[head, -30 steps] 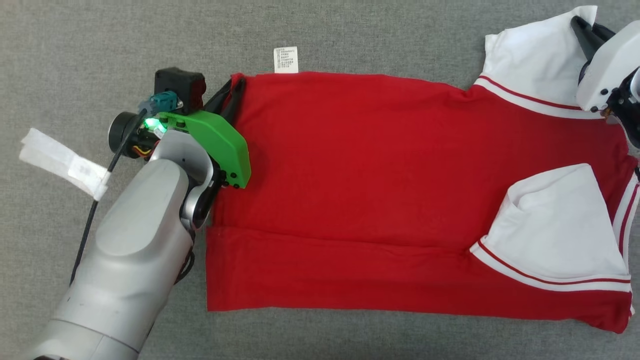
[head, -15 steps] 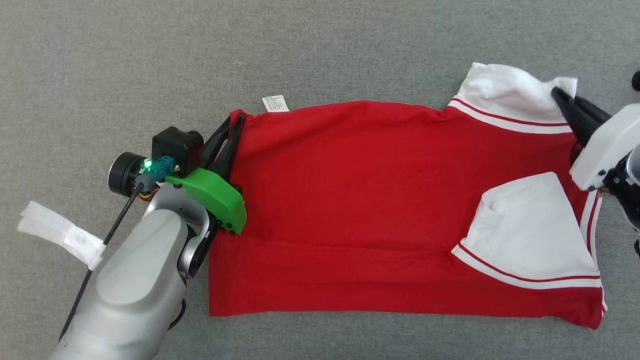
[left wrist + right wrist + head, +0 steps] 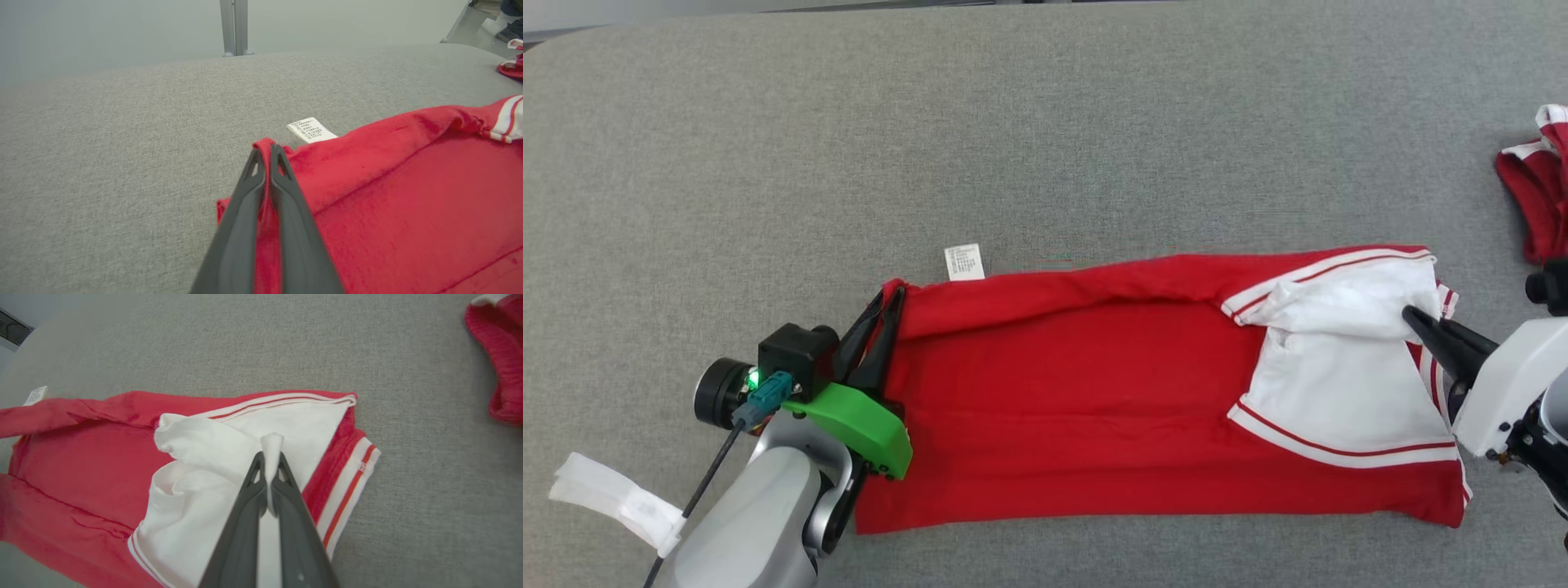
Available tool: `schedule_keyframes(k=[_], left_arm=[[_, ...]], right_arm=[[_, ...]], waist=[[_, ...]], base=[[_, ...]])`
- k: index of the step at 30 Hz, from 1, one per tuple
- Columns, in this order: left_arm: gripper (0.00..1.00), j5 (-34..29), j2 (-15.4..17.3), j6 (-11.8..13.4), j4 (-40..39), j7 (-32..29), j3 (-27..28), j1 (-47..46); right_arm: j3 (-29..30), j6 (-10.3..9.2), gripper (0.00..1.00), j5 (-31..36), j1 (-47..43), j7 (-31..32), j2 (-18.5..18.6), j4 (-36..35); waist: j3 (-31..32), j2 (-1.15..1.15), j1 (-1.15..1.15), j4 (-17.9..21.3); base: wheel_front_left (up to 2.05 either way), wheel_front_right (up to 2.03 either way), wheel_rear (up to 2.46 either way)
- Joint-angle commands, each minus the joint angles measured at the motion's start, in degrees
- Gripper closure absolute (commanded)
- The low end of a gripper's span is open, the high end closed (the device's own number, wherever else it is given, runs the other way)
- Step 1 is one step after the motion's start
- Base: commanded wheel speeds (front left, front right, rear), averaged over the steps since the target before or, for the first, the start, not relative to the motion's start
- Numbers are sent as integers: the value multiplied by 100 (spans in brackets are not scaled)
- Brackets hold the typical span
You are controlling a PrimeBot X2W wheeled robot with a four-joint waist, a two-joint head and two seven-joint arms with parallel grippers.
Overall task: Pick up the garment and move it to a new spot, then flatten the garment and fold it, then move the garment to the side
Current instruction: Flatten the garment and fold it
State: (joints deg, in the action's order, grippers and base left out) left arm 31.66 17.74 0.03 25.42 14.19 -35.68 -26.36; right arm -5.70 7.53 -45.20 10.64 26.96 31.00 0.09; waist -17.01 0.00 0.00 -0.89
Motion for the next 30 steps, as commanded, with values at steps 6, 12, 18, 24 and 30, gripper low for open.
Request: schedule_keyframes(k=[6,12,18,24,30], left_arm=[[100,-30,47,72,-55,74,117,228],[100,-138,29,48,-11,100,222,319],[78,-170,-71,-41,51,101,371,472],[0,-212,-180,-105,112,102,610,670],[0,-251,-360,-132,-119,103,1094,1002]], right_arm=[[251,-9,100,35,-543,301,-180,-441],[427,-8,100,-55,-1042,675,-415,-943],[511,-7,100,-26,-1449,974,-631,-1121],[400,-7,81,143,-1715,1337,-734,-981],[627,-7,0,267,-1701,1291,-861,-1037]], waist=[[156,0,0,86],[218,0,0,96],[263,0,0,115],[335,0,0,127],[476,0,0,130]], base=[[0,0,0],[0,0,0],[0,0,0],[0,0,0],[0,0,0]])
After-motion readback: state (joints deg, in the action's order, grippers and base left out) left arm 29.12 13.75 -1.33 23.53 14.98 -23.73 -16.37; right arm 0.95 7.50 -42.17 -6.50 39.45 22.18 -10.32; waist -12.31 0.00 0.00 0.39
